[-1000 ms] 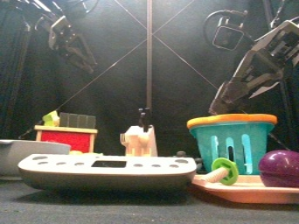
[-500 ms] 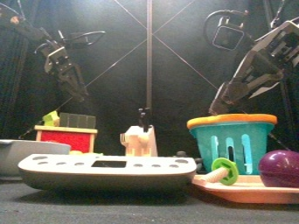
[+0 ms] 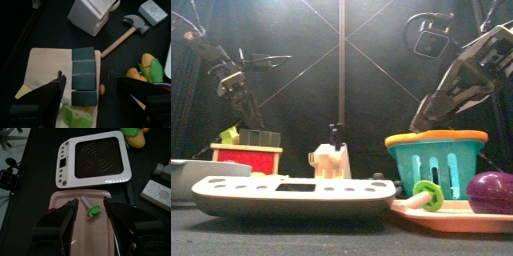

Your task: Grab green sushi roll

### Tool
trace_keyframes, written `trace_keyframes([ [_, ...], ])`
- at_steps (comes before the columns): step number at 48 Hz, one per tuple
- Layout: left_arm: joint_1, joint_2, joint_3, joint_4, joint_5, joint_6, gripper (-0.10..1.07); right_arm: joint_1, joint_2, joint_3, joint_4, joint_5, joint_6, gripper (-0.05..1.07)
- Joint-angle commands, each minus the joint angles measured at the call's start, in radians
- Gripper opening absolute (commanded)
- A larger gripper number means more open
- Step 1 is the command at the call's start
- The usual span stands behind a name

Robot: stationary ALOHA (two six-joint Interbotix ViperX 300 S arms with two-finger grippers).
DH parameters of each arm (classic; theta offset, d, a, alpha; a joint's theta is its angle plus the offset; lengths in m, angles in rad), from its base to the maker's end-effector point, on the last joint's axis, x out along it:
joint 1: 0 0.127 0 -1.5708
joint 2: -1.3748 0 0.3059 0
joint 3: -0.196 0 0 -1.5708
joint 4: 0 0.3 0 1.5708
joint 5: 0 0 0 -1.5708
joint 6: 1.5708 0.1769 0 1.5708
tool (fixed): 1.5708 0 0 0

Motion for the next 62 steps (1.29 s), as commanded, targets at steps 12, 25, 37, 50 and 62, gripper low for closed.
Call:
trace_keyframes([
  [12,0.011,0.048,-0.006,0.017,-0.009,-0.002,1.0,-0.006,-0.008,-0.012,0.002,-0.003,0.0,0.82],
  [25,0.011,0.049,-0.005,0.06,-0.009,-0.003,0.95,-0.008,-0.005,-0.012,0.002,-0.003,0.0,0.82],
  [37,0.006,0.051,0.003,0.061,-0.011,-0.003,0.77,-0.011,-0.002,-0.014,0.0,-0.003,0.0,0.82],
  [50,-0.031,0.023,-0.031,0.06,-0.009,-0.005,0.64,-0.012,-0.002,-0.012,0.002,-0.003,0.002,0.82],
  [62,-0.089,-0.026,-0.055,0.046,-0.009,-0.008,0.63,-0.012,0.0,-0.014,0.002,-0.003,0.002,0.82],
])
